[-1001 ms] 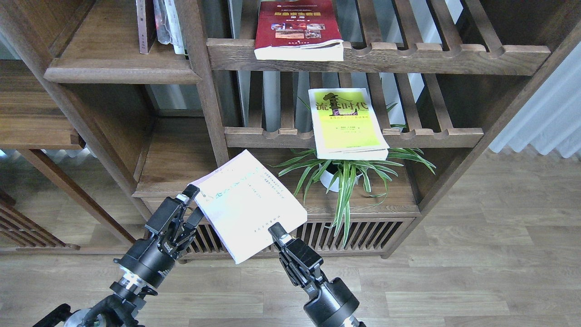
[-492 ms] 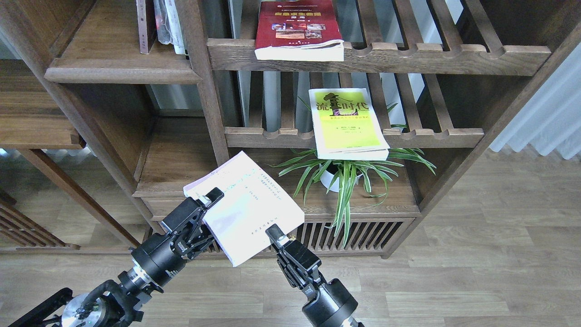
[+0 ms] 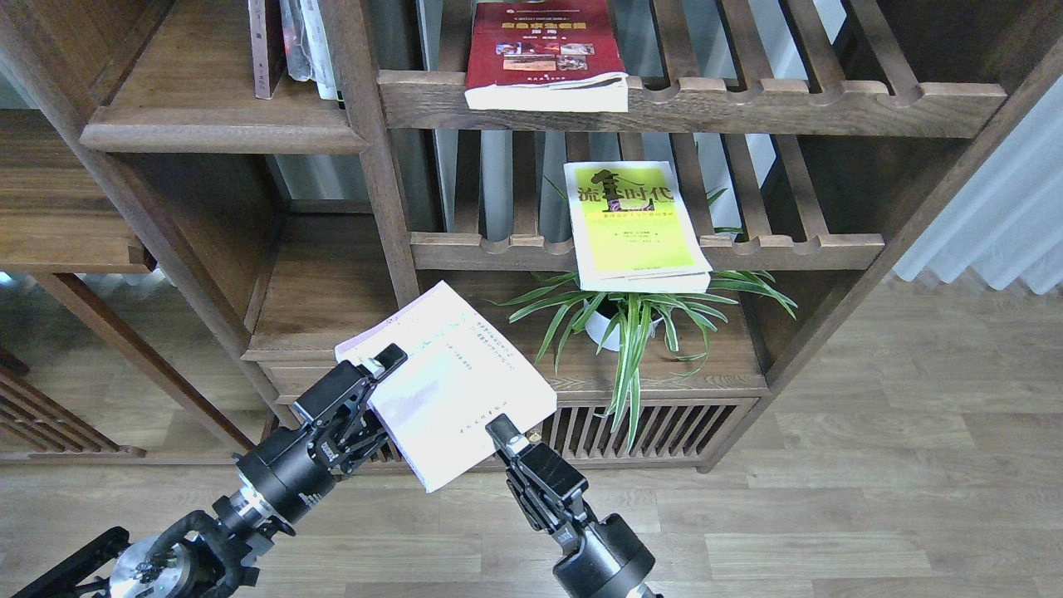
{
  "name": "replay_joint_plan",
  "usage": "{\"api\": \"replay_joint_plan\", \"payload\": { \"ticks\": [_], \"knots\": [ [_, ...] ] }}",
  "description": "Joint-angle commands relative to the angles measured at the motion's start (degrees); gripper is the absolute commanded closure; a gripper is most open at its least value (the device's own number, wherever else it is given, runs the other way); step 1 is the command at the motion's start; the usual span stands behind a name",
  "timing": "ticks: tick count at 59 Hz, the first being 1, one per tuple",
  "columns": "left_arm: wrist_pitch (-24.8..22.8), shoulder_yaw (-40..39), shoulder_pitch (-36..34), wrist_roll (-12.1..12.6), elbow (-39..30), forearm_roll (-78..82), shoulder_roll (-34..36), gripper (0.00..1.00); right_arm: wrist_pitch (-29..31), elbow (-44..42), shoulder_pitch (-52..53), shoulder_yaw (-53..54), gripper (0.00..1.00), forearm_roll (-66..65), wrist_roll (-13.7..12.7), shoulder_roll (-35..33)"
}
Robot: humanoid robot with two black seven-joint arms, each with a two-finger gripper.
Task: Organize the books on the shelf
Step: 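Grasp the white book's edge with the left gripper from the right gripper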
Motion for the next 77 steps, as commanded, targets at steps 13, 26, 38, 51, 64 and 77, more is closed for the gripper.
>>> {"api": "replay_joint_plan", "payload": {
  "ticks": [13, 26, 38, 51, 64, 77],
  "knots": [
    [0.00, 0.32, -0.07, 0.08, 0.09, -0.59, 0.22, 0.52, 0.01, 0.26, -0.31, -0.61, 0.96, -0.09, -0.28, 0.00],
    [0.00, 0.59, -1.30, 3.51, 0.09, -0.77, 0.22, 0.73, 0.01, 0.26, -0.49, -1.05, 0.96, -0.09, -0.63, 0.00],
    [0.00, 0.67, -1.39, 4.21, 0.01, -2.53, 0.30, 0.90, 0.01, 0.26, -0.49, -1.05, 0.96, -0.09, -0.63, 0.00],
    [0.00, 0.50, -1.47, 5.09, -0.52, -2.53, 2.50, 0.92, 0.01, 0.26, -0.40, -0.35, 0.96, -0.09, -0.63, 0.00],
    [0.00, 0.50, -1.30, 5.09, -0.61, -2.88, 4.52, 0.92, 0.01, 0.26, 0.04, -0.17, 0.96, 0.09, -0.54, -0.53],
    [0.00, 0.41, -1.04, 5.00, -0.61, -2.79, 4.00, 0.92, 0.01, 0.18, 0.13, -0.09, 0.75, -0.09, -0.54, -0.35]
  ]
}}
